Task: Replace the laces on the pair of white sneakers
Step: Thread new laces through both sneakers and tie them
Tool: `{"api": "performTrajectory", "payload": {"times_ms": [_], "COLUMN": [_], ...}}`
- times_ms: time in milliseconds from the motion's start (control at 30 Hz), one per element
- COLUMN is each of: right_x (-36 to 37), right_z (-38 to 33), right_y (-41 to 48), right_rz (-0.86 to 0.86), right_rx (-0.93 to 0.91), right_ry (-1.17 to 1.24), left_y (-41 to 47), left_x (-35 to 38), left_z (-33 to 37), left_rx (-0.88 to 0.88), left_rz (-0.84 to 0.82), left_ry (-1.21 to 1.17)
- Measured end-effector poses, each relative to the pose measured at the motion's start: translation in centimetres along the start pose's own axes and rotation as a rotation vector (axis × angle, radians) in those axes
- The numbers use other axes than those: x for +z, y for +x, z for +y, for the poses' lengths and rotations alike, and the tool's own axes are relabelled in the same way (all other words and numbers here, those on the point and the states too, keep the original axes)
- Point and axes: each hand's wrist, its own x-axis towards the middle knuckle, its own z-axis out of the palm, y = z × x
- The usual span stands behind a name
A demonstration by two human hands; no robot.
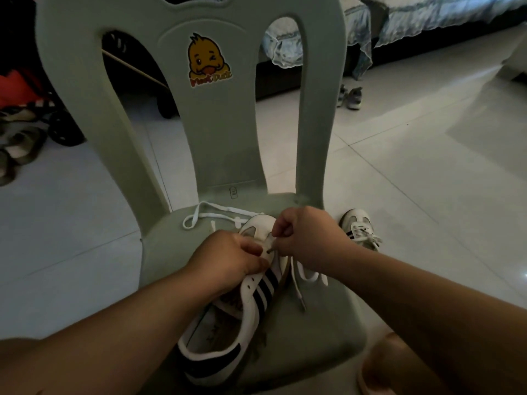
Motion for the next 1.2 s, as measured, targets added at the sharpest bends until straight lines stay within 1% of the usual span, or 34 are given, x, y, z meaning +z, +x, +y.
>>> {"api": "performTrajectory", "payload": {"times_ms": [200, 300, 400, 533, 667, 800, 933, 1000, 1200], "right_x": [0.3, 0.3, 0.2, -0.3, 0.1, 0.5, 0.1, 0.2, 1.1], "right_z": [-0.4, -0.5, -0.7, -1.4, -1.3, -1.1, -1.3, -1.0, -0.3], "right_y": [0.1, 0.2, 0.4, 0.5, 0.5, 0.7, 1.2, 1.4, 1.4], "right_rz": [-0.022, -0.047, -0.089, -0.160, -0.149, -0.153, -0.183, -0.166, -0.063], "right_rx": [0.062, 0.070, 0.054, -0.028, -0.090, -0.126, -0.222, -0.211, -0.062], "right_ry": [0.107, 0.102, 0.052, -0.082, -0.156, -0.172, -0.311, -0.276, 0.039], "left_y": [-0.1, 0.0, 0.0, 0.0, 0.0, -0.2, -0.2, -0.3, -0.5], "left_x": [-0.3, -0.3, -0.3, -0.3, -0.2, -0.4, -0.4, -0.4, -0.4], "left_z": [-0.4, -0.4, -0.3, -0.3, -0.4, 0.0, 0.1, 0.2, -0.1], "left_rx": [0.030, 0.028, 0.029, 0.018, 0.019, 0.037, 0.051, 0.051, 0.061], "left_rz": [0.003, -0.004, -0.011, -0.010, 0.005, 0.018, 0.018, 0.021, 0.010], "left_ry": [-0.035, -0.028, -0.020, -0.009, -0.005, 0.019, 0.001, 0.006, -0.072]}}
